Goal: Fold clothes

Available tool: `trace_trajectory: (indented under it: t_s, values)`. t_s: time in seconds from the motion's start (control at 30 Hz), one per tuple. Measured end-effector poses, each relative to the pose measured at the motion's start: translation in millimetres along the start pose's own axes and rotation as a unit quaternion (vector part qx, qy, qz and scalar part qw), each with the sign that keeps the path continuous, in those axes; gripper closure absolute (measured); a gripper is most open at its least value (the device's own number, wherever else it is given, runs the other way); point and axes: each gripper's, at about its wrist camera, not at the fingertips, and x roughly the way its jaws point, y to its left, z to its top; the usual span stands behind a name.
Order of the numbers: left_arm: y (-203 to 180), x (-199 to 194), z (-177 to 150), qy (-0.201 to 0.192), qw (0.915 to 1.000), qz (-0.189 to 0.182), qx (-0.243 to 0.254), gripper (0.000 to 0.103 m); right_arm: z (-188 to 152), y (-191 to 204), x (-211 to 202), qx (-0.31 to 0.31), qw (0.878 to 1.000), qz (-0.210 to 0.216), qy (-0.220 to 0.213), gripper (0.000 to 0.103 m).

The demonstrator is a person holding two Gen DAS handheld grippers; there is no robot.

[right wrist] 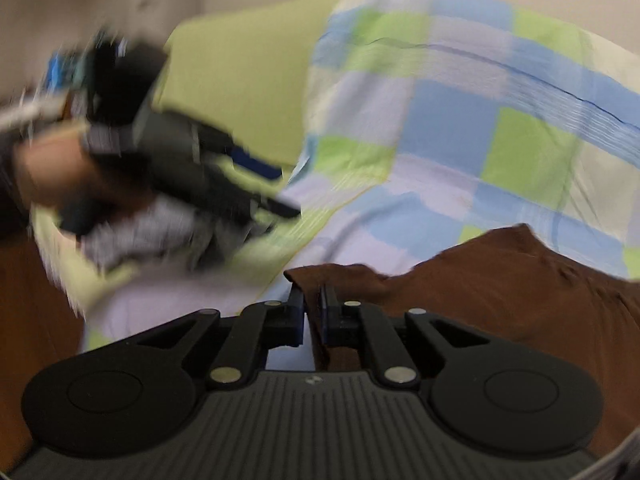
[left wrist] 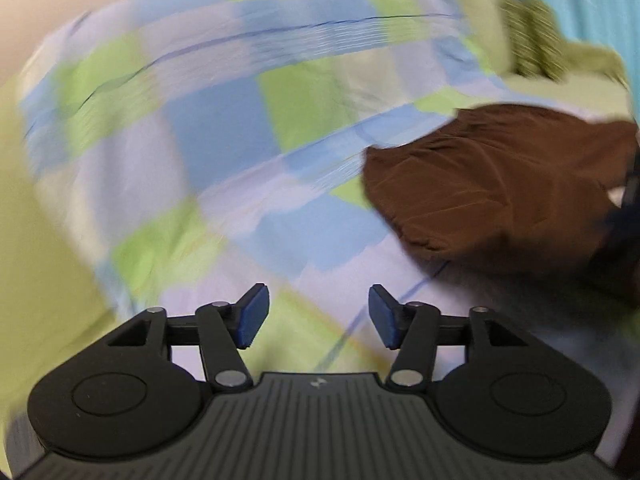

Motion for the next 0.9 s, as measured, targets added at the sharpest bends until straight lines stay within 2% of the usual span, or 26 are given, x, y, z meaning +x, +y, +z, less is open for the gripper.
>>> trace_trajectory:
  t_s: [0.07,0.13,0.2,0.27,0.33,0.4,0.53,0.63,0.73,0.8,0.83,0.9]
  values:
    - [-5.7,31.5,11.6,-0.016,0.9983,-0.011,0.054,0.039,5.8,-20.0,-17.0,0.032,0.999,0.008,-0.014,0.097]
    - [-8.8,65.5,23.3,-0.027,0.9932,-0.022,0.111,0.039,7.7,-36.3,-28.9,0.050,0.998,0.016,-0.021,0.097]
    - [-14.5,96.4,32.3,-0.040,0.9836,-0.033,0.173,0.039,7.8,-50.5,-37.8,0.062,0.997,0.022,-0.025,0.097]
    - [-22.5,122.1,39.0,-0.052,0.9689,-0.046,0.237,0.039,5.2,-62.2,-42.7,0.069,0.997,0.026,-0.024,0.097]
    - [-33.1,138.0,41.2,-0.062,0.9455,-0.049,0.316,0.039,3.5,-71.3,-43.3,0.076,0.997,0.028,-0.020,0.097]
    - [-45.0,150.4,40.7,-0.071,0.9128,-0.042,0.400,0.040,1.3,-80.2,-42.0,0.082,0.996,0.033,-0.016,0.097]
    - [-55.7,159.8,33.5,-0.067,0.8603,-0.021,0.505,0.041,-3.2,-99.3,-40.5,0.099,0.994,0.045,-0.020,0.097]
    - [-52.8,159.5,34.8,-0.054,0.8597,-0.023,0.507,0.041,-3.1,-110.0,-53.8,0.113,0.991,0.052,-0.042,0.097]
    - [-55.7,161.5,34.3,-0.041,0.8508,-0.030,0.523,0.041,-2.8,-112.8,-67.0,0.117,0.990,0.062,-0.053,0.097]
    - [-63.2,168.5,31.8,-0.035,0.8305,-0.036,0.555,0.042,-3.0,-113.1,-75.5,0.117,0.989,0.067,-0.059,0.097]
    - [-64.2,171.0,32.4,-0.035,0.8262,-0.038,0.561,0.046,-3.2,-113.1,-77.9,0.117,0.989,0.066,-0.061,0.097]
    - [-68.9,178.7,34.9,-0.036,0.8102,-0.042,0.583,0.059,-3.6,-113.8,-81.0,0.119,0.989,0.063,-0.062,0.097]
